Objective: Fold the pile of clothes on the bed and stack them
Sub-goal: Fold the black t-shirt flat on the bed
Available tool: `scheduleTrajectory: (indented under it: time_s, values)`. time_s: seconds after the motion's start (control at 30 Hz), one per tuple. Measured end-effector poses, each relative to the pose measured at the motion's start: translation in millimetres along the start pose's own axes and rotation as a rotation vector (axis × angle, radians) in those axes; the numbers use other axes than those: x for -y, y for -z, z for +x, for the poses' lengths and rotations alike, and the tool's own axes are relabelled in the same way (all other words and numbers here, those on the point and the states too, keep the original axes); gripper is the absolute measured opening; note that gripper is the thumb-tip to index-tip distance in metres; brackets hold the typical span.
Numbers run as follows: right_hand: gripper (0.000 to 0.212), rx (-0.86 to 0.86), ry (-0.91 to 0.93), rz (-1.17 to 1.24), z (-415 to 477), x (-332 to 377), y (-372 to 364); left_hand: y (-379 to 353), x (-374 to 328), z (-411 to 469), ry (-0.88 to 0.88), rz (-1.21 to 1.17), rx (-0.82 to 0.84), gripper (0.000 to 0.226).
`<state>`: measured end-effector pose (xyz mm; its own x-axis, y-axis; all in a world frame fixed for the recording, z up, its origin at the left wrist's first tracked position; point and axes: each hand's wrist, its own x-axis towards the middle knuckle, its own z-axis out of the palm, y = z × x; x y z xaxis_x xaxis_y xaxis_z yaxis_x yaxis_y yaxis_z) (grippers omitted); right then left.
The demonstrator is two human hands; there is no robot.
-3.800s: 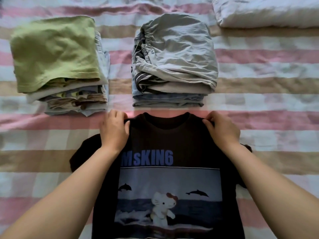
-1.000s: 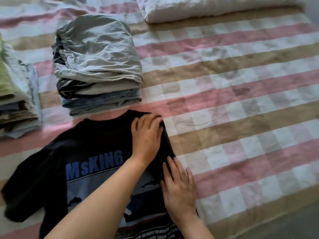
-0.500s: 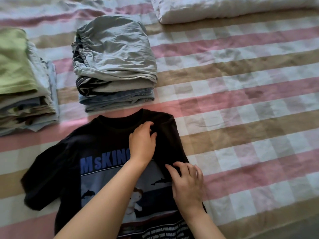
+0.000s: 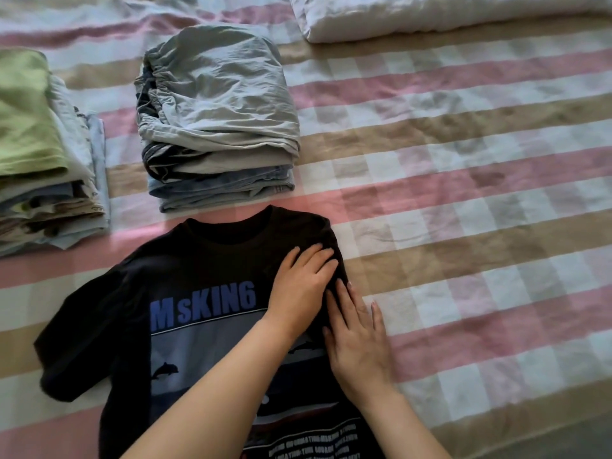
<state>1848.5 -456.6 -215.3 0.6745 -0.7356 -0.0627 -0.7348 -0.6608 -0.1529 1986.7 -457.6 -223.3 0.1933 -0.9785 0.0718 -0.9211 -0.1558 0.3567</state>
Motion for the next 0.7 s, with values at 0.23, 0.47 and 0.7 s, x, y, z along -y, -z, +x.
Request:
scheduleTrajectory:
  time_s: [0.23,0.47,0.7]
  values:
    - [0.036,-0.166,0.121,0.042,-9,-3,-9,2,21,7,-0.066,-0.020,0.207,0.042]
    - [0.031,-0.214,0.194,0.121,-13,-11,-15,-14,35,-5,-0.085,0.144,0.307,0.054]
    - [0.063,0.143,0.094,-0.095,-56,2,-11,-4,27,-15,0.118,0.098,0.312,0.059]
